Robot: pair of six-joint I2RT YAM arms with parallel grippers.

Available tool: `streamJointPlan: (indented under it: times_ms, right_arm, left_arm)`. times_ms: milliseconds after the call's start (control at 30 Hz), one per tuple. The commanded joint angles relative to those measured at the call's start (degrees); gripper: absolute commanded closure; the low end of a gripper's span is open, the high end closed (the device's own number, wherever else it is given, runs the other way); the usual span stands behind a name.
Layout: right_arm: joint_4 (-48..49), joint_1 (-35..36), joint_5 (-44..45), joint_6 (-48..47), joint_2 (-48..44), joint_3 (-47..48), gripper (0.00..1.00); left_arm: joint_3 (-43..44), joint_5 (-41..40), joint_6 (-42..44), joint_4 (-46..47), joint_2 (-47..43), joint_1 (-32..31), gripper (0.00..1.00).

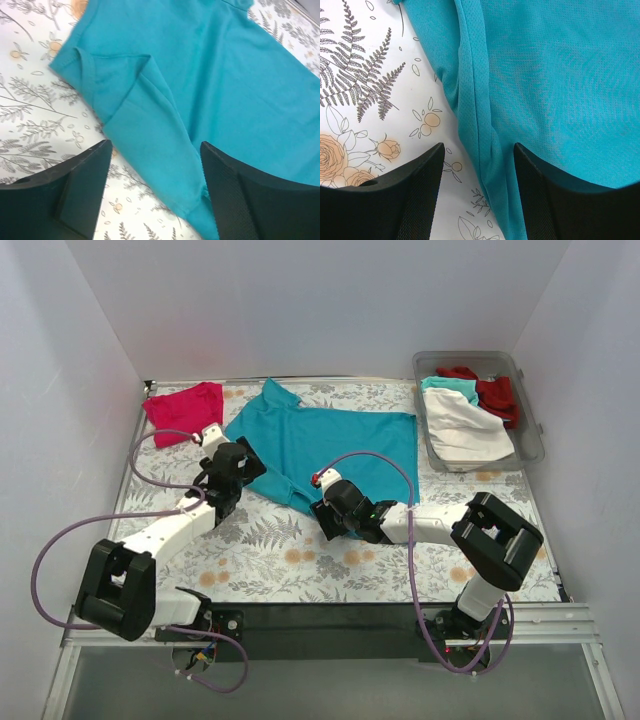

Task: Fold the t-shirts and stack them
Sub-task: Flatten the tshirt out

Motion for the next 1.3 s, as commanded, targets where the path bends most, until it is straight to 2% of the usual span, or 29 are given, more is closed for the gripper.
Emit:
streamJointPlan:
  times_ms: [0,133,333,700,867,1000,1267]
  right_arm:
    - [0.39,-0.22,0.02,0.80,0.05,1.62,0.48]
    - [0.39,-0.22,-0.51,0.89,-0.30,1.45,0.48]
    - [0.39,-0.22,-0.07,1.06,-1.35,0.48,0.48]
    - [0.39,-0.22,-0.07,1.06,-1.62,0.04,0.48]
    - [0.39,-0.22,-0.16,1.06,-1.00,0.39,0.48]
    - [0.39,-0.22,-0.25,1.06,-0.65,0.74,0.48]
    - [0.22,-0.22,-0.51,1.15,-0.30,1.09,0.48]
  left_arm:
    - [-3.15,-1.24,-0.68,3.62,0.54,2.35,0.36]
    - [-2.90,0.87,-0.24,7.05,4.66,4.46,0.42]
    - [-2.28,3.77,1.61,13.47,9.50,6.13,0.43]
    - [-1.22,6.49,1.69,16.37,17.59,7.54,0.44]
    - [-2.36,6.41,1.87,17.34,16.36,7.54,0.56]
    - [-2.89,7.20,1.78,17.52,15.57,7.54,0.72]
    - [-5.17,8.25,0.12,14.88,13.02,7.45,0.72]
